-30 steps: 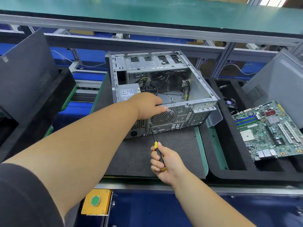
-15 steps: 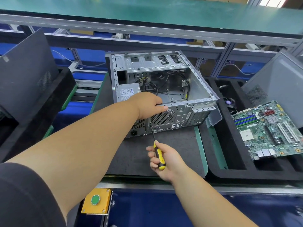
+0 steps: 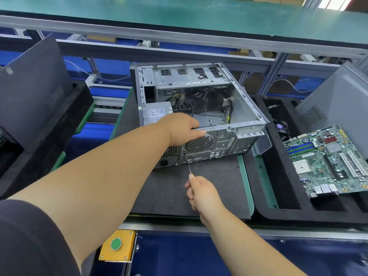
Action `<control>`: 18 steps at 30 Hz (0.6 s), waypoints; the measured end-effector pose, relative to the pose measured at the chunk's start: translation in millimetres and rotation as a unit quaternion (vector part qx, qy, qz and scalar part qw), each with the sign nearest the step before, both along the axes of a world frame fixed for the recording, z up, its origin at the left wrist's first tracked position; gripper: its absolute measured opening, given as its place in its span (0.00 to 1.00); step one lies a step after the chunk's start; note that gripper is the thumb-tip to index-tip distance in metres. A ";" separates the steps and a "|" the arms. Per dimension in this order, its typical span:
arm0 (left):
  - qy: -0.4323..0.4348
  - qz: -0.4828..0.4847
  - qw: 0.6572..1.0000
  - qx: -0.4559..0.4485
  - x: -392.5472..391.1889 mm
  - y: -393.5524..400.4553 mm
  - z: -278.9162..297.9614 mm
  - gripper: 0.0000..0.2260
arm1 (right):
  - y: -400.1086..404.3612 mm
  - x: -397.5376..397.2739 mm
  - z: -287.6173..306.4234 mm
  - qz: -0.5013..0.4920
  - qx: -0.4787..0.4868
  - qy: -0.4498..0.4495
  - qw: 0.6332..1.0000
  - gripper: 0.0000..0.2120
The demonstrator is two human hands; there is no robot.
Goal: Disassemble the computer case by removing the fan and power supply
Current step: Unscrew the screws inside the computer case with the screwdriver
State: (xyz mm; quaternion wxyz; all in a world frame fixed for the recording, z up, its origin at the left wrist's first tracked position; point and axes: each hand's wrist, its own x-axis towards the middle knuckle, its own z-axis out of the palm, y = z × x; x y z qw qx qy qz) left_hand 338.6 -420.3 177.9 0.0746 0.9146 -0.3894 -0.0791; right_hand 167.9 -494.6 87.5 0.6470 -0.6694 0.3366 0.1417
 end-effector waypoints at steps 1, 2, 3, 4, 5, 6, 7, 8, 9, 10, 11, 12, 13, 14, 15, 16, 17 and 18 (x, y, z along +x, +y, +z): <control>-0.002 0.000 1.000 0.001 -0.1 0.0 0.0 0.19 | -0.9 -0.6 -1.7 0.037 -0.092 -0.012 0.995 0.17; -0.003 0.000 1.000 0.002 -0.1 0.0 -0.2 0.19 | -1.8 -0.2 -2.9 0.063 -0.155 -0.023 0.986 0.17; -0.003 0.001 1.000 0.002 -0.3 0.1 -0.5 0.19 | -2.6 0.5 -3.2 0.071 -0.176 -0.026 0.982 0.17; -0.002 0.001 1.000 0.002 -0.5 0.2 -0.8 0.19 | -3.6 1.3 -1.6 0.059 -0.149 -0.020 0.987 0.17; 0.000 0.000 1.000 0.001 -0.5 0.4 -1.1 0.19 | -4.7 2.6 0.5 0.026 -0.076 -0.004 0.997 0.18; 0.001 0.000 1.000 0.000 -0.4 0.3 -1.2 0.19 | -6.0 2.3 2.6 -0.012 0.021 0.016 1.000 0.19; 0.000 -0.001 1.000 -0.001 -0.2 0.3 -1.3 0.19 | -7.5 1.0 4.1 -0.043 0.121 0.029 0.991 0.20; 0.000 -0.001 1.000 -0.001 0.0 0.4 -1.3 0.19 | -9.4 -1.3 4.1 -0.066 0.204 0.034 0.976 0.21; 0.000 -0.001 1.000 -0.002 0.3 0.5 -1.5 0.19 | -11.1 -4.1 2.7 -0.080 0.263 0.030 0.961 0.21; 0.001 -0.001 1.000 -0.002 0.7 0.4 -1.9 0.19 | -12.6 -6.6 0.7 -0.089 0.302 0.021 0.949 0.21; 0.001 0.000 1.000 -0.002 1.1 0.5 -2.4 0.19 | -13.9 -9.1 -1.4 -0.100 0.328 0.011 0.939 0.21; 0.000 0.001 1.000 -0.003 1.7 0.5 -2.8 0.19 | -14.5 -10.3 -2.6 -0.110 0.346 0.005 0.932 0.21; 0.000 0.001 1.000 -0.003 1.8 0.5 -3.4 0.19 | -14.8 -11.5 -3.8 -0.118 0.361 0.003 0.925 0.20; 0.000 0.000 1.000 -0.002 2.0 0.3 -3.6 0.19 | -14.8 -12.2 -4.7 -0.123 0.377 0.006 0.918 0.19; -0.002 0.000 1.000 -0.001 2.1 0.1 -3.9 0.19 | -14.5 -12.4 -5.8 -0.124 0.399 0.009 0.909 0.19; -0.002 -0.001 1.000 -0.001 2.0 -0.2 -4.2 0.19 | -13.8 -13.0 -7.1 -0.119 0.423 0.011 0.898 0.19; -0.003 -0.001 1.000 -0.001 2.2 -0.3 -4.3 0.19 | -12.9 -13.2 -7.8 -0.110 0.446 0.009 0.888 0.18; -0.004 0.000 1.000 -0.001 2.0 -0.3 -4.2 0.19 | -11.8 -13.1 -7.8 -0.099 0.464 0.006 0.880 0.18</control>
